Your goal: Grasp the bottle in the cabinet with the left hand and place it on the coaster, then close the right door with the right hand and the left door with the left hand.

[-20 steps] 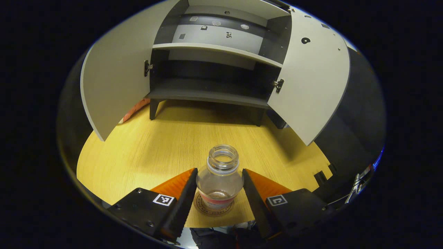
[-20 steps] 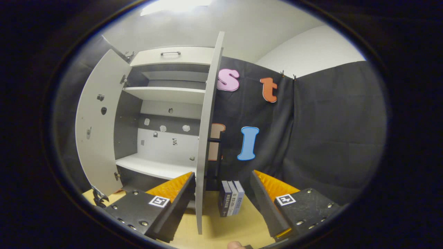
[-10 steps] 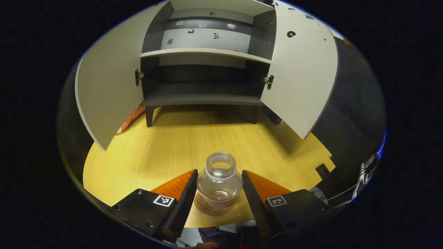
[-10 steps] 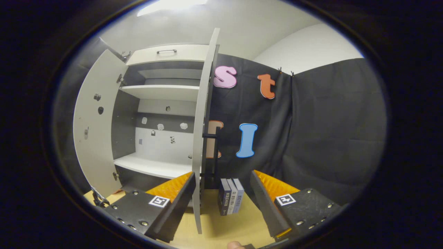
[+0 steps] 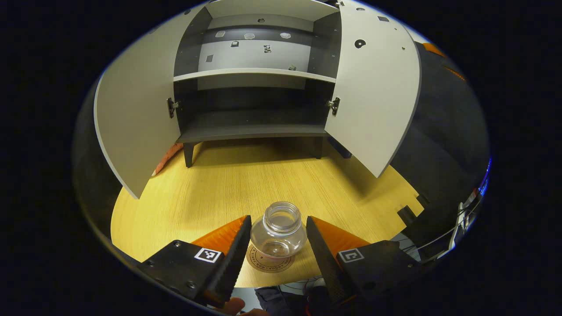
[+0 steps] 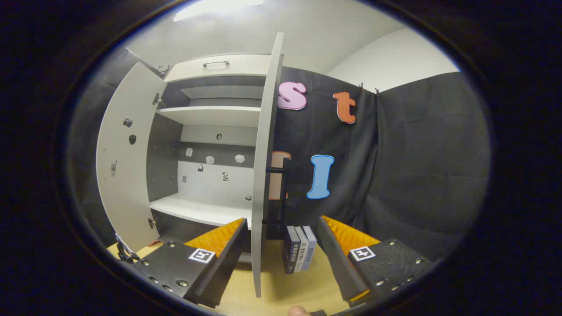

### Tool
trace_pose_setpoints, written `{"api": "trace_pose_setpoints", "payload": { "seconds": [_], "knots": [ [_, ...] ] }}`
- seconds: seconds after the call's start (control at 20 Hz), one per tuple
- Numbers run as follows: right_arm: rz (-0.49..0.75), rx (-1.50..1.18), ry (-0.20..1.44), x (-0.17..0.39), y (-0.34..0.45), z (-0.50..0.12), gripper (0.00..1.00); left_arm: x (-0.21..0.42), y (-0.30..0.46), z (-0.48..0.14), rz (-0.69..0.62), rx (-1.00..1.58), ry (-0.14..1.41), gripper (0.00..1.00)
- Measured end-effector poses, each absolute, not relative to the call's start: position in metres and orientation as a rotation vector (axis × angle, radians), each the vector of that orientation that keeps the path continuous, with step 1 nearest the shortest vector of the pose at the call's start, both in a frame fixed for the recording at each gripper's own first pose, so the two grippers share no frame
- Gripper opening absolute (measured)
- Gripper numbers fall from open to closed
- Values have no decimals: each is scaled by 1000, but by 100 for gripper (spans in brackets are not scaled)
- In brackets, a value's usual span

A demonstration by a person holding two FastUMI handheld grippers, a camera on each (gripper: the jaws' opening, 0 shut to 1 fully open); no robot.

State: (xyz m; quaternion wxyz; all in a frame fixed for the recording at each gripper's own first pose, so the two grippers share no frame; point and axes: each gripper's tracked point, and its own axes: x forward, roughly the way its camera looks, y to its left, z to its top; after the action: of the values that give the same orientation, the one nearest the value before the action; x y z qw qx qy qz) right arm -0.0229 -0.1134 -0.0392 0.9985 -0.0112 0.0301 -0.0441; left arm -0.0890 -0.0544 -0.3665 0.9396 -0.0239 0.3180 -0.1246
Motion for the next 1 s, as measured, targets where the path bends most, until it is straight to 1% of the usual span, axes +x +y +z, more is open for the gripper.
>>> {"api": "trace_pose_setpoints", "payload": {
  "seconds": [0.25, 0.55, 0.8, 1.0],
  "knots": [
    [-86, -11, 58, -21, -114, -40, 96, -85, -54, -354, -252, -41, 624, 82],
    [-89, -1, 65, -24, -116, -44, 96, -88, -50, -366, -241, -65, 649, 82],
    [-102, -8, 66, -26, -121, -43, 96, -94, -46, -384, -220, -91, 703, 82],
    [-102, -9, 72, -27, -121, -45, 96, -91, -44, -384, -198, -106, 689, 83]
  ]
}}
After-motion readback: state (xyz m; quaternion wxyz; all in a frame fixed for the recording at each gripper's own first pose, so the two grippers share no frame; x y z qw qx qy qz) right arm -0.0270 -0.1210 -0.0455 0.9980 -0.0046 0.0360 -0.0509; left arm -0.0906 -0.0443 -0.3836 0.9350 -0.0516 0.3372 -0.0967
